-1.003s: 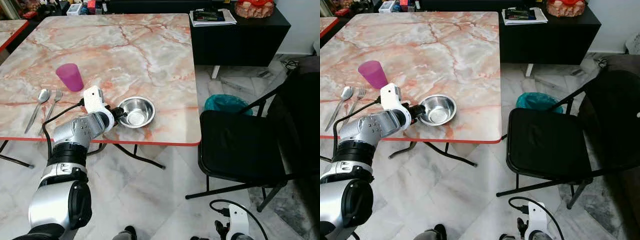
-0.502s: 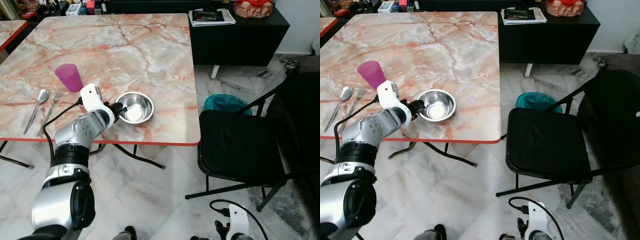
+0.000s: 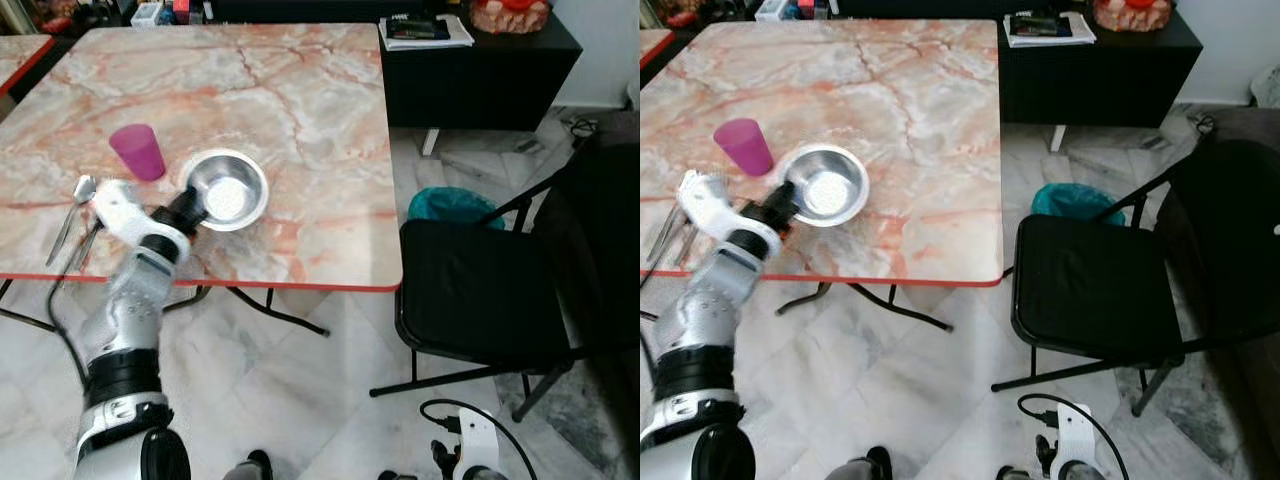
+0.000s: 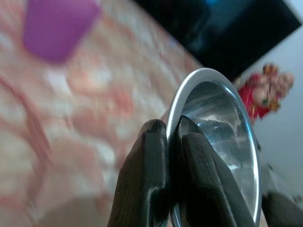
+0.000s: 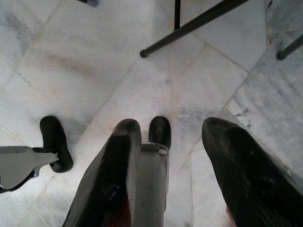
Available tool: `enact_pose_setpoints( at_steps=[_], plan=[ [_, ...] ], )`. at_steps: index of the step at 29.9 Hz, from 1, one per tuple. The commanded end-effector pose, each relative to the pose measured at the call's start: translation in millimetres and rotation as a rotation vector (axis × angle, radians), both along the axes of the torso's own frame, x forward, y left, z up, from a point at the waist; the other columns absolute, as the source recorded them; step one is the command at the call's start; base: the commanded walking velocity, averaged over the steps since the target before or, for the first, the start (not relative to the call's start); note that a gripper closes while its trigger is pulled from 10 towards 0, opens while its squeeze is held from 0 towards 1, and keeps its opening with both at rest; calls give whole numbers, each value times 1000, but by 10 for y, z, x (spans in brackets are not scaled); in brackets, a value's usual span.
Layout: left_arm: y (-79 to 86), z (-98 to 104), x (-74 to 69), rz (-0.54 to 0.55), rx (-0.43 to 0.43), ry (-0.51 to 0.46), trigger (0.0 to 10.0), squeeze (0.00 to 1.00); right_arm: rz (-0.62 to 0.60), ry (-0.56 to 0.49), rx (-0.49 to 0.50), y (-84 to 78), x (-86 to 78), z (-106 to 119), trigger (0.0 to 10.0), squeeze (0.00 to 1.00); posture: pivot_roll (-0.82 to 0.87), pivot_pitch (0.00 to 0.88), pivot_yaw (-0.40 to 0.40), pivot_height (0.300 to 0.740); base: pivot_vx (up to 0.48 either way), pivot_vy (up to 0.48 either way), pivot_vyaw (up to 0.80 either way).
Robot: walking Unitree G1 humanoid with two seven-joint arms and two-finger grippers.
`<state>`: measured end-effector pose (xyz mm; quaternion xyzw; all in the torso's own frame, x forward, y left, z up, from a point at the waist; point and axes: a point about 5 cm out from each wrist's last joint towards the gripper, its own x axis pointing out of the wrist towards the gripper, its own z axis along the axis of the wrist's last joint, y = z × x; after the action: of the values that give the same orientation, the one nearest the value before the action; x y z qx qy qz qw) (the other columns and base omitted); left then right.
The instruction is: Setting the table
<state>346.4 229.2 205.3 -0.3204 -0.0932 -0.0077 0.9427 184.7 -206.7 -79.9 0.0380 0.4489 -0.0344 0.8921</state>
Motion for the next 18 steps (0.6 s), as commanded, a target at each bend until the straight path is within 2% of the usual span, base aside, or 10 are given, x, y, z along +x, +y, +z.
enact_pose_setpoints(
  at_steps=[1,3,4,6,7,8,11,16,18],
  plan=[
    [187,146,-119,95,51,-63,10000,0,-6,20,-1,-6,-71,-33,10000,0,29,182,30,740,0,0,0],
    [241,178,-154,125,69,-73,10000,0,-6,20,-1,-6,-71,-33,10000,0,29,182,30,740,0,0,0],
    [427,263,-274,230,127,-94,10000,0,-5,19,-1,-6,-69,-32,10000,0,31,182,29,740,0,0,0],
    [536,313,-359,292,168,-103,10000,0,-5,19,-2,-6,-68,-32,10000,0,37,181,28,740,0,0,0],
    [645,338,-430,366,236,-89,10000,0,-5,19,-2,-6,-67,-32,10000,0,40,182,28,740,0,0,0],
    [645,338,-430,366,236,-89,10000,0,-5,19,-2,-6,-67,-32,10000,0,40,182,28,740,0,0,0],
    [849,360,-590,515,400,-46,10000,0,-1,19,-3,-6,-65,-30,10000,0,49,180,27,740,0,0,0],
    [1138,307,-788,767,653,138,10000,0,3,17,-3,-2,-60,-28,10000,0,51,176,27,740,0,0,0],
    [1184,307,-828,811,690,156,10000,0,2,17,-2,-2,-58,-28,10000,0,55,173,26,740,0,0,0]
  ],
)
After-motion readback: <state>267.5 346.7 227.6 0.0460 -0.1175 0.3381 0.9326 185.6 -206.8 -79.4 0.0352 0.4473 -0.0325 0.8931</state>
